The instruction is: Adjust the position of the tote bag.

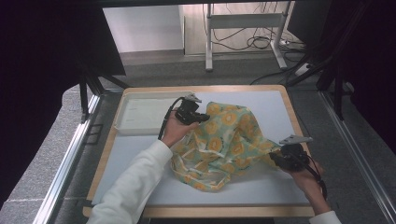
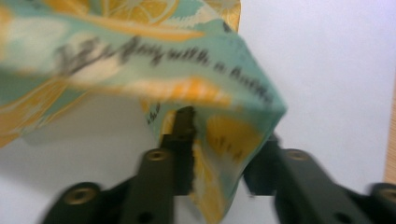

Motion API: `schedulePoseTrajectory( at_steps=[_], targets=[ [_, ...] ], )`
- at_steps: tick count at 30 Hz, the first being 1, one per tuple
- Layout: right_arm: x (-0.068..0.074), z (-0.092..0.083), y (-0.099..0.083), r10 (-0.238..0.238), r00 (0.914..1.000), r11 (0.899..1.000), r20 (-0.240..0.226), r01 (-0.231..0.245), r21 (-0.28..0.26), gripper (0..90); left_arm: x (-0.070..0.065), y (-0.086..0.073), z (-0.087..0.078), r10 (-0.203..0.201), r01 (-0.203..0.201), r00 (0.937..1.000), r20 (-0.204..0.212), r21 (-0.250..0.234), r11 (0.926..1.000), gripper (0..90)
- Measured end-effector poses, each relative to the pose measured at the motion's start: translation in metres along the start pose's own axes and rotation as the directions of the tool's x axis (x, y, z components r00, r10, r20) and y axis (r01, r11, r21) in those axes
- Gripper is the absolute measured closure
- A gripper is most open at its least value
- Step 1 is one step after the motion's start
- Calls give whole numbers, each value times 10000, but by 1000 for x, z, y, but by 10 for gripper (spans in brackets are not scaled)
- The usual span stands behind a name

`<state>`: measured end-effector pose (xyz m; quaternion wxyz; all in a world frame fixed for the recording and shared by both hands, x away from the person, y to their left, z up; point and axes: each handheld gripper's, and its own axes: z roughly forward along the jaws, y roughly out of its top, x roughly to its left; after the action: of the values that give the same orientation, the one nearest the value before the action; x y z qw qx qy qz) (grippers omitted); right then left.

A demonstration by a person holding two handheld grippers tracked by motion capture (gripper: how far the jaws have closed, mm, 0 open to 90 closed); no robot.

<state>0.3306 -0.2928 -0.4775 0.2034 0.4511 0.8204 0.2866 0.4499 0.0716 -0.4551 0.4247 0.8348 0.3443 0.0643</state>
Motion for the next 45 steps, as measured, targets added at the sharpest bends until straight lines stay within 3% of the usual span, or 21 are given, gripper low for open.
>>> schedulePoseTrajectory(
  at_steps=[2,3,4,14,28,35,45],
  targets=[
    [-2,4,3,121,9996,9999,-245,-121,-22,845,0,0,-1,12,-12,10000,28,21,10000,894],
    [-2,4,3,121,9996,9999,-245,-121,-22,845,0,0,-1,12,-12,10000,28,21,10000,895],
    [-5,7,7,218,9984,9997,-522,-222,-61,887,0,-1,-2,19,-19,10000,54,10,10000,894],
    [-7,5,16,-76,9987,9999,-503,70,-117,890,0,-5,-7,-51,54,9997,243,-123,9999,895],
    [-17,1,22,144,9991,9997,-392,-153,-211,890,-2,-8,-19,-40,54,9989,476,-286,9996,896],
    [-27,8,36,188,9995,9998,-254,-187,32,890,-4,-15,-29,-17,40,9980,637,-371,9993,896],
    [-46,11,61,372,9992,9992,-161,-370,136,890,-18,-32,-52,207,-144,9937,1102,-579,9982,896]
  ],
)
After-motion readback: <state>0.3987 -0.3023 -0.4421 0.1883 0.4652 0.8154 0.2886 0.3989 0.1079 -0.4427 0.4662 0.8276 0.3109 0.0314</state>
